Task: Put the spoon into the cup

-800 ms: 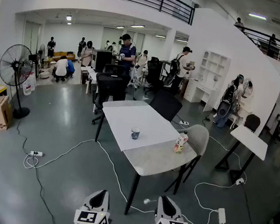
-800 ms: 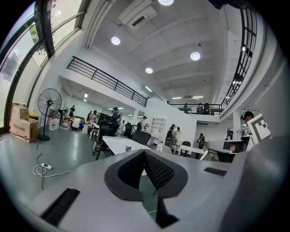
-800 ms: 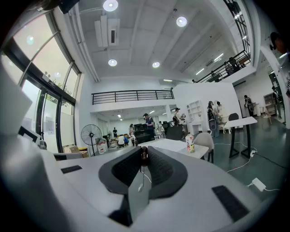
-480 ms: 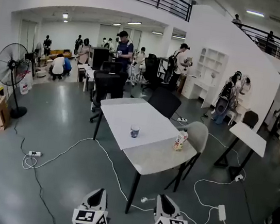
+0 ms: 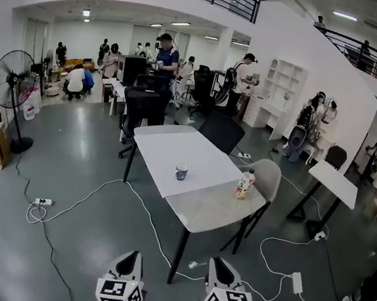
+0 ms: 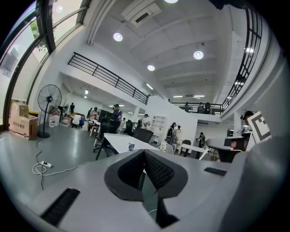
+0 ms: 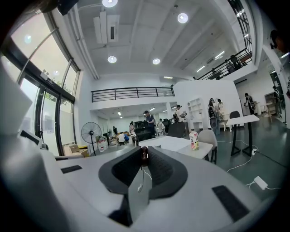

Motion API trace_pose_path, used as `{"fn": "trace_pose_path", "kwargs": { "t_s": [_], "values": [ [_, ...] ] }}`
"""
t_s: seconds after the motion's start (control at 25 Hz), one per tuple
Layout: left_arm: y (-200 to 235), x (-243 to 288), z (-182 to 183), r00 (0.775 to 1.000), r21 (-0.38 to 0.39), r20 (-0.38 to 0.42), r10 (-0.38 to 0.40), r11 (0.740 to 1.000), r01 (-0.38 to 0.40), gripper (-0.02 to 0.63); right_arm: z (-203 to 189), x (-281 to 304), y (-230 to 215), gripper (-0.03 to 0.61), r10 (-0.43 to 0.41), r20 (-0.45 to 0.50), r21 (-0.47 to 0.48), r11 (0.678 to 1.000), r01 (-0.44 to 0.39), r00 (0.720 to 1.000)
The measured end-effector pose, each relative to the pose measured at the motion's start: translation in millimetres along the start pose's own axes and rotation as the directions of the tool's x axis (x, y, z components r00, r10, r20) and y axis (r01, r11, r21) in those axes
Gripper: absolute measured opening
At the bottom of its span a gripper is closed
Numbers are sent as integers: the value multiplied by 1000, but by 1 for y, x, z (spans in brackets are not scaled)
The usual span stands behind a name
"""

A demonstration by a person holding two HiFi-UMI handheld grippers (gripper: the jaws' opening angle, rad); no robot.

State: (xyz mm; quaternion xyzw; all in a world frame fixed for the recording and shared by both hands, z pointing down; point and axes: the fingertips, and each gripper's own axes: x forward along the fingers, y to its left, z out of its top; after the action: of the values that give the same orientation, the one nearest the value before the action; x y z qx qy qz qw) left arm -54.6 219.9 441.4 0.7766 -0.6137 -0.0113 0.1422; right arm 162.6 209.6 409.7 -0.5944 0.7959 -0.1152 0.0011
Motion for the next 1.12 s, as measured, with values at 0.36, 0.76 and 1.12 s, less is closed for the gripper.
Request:
{"fn": "trace_pose_path", "kwargs": {
  "t_s": [0.36, 0.76, 1.12],
  "values": [
    [18, 37, 2, 1000, -1, -8, 22, 1000, -22, 18, -2, 43, -10, 64, -4, -5, 21, 1000, 4, 1000],
    [33, 110, 22, 1000, 47, -8, 29, 999, -28, 18, 8, 133, -17, 64, 25, 2, 53, 998, -25, 1000],
    [49, 193, 49, 999, 57, 17, 41, 998, -42, 18, 31, 210, -47, 64, 29, 20, 43, 999, -29, 999]
  ]
}}
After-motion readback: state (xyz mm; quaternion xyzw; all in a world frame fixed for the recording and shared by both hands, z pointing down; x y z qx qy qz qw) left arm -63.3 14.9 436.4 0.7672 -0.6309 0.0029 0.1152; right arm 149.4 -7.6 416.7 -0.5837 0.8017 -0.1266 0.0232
